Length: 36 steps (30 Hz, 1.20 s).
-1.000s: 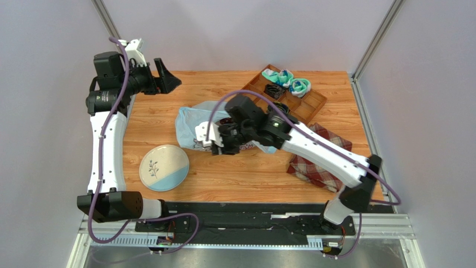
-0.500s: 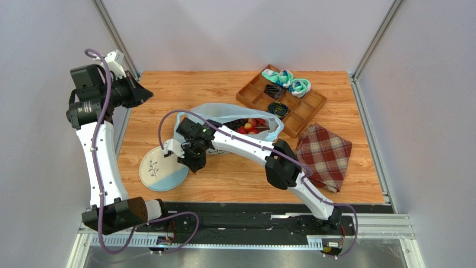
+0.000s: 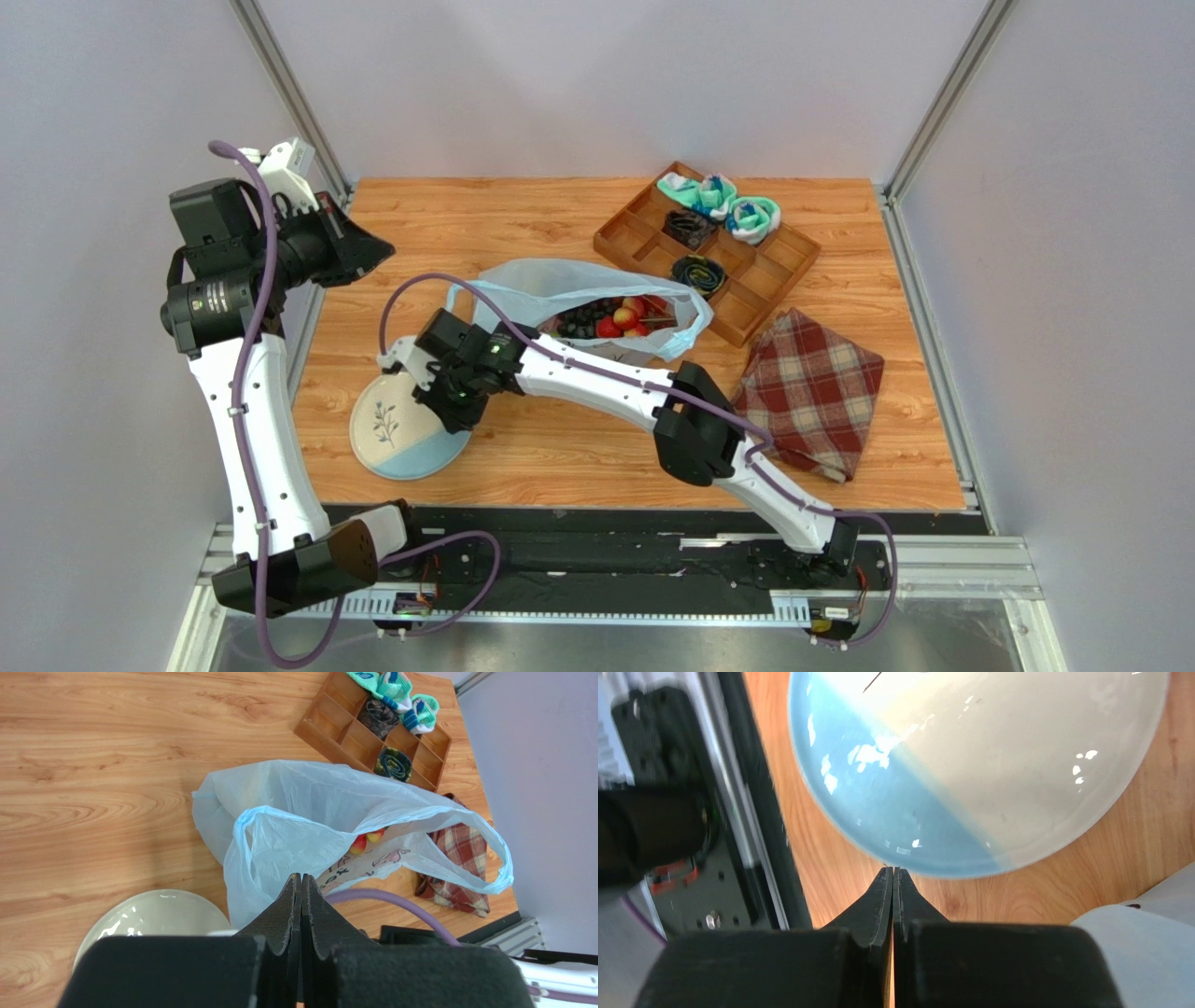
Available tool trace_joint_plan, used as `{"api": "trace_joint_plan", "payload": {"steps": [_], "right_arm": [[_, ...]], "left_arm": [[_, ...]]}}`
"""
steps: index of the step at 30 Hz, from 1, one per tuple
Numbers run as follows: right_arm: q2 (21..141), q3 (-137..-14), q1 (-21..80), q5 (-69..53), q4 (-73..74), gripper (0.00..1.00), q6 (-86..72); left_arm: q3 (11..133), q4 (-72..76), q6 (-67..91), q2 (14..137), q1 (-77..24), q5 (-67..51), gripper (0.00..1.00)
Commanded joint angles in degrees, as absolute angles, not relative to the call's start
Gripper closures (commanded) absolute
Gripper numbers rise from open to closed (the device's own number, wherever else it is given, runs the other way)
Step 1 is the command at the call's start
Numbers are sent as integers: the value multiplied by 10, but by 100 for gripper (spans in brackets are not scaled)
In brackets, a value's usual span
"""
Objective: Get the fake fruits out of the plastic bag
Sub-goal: Move the plate to the center of the board.
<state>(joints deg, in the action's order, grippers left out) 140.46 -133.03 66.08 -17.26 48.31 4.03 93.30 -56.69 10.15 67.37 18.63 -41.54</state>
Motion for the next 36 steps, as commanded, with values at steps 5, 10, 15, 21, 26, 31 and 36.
{"api": "trace_joint_plan", "payload": {"steps": [5, 10, 15, 21, 26, 31, 36], "right_arm": [[1467, -1357, 675, 35, 428, 100, -221], [1471, -1303, 678, 94, 449, 100, -275], [1444, -1235, 681, 176, 468, 100, -271], [1310, -1015, 681, 152, 488, 100, -245], [1196, -857, 675, 169, 507, 100, -227], [1123, -811, 639, 171, 491, 100, -190], [1078, -879, 664, 8, 482, 100, -40]], "left_arm": [[937, -588, 119, 646, 191, -439, 100], [938, -591, 118, 640, 191, -439, 100], [936, -594, 118, 635, 191, -445, 100], [928, -577, 130, 637, 191, -462, 100], [908, -548, 149, 635, 191, -474, 100], [885, -521, 167, 628, 191, -483, 100], [860, -509, 171, 620, 190, -491, 73]]}}
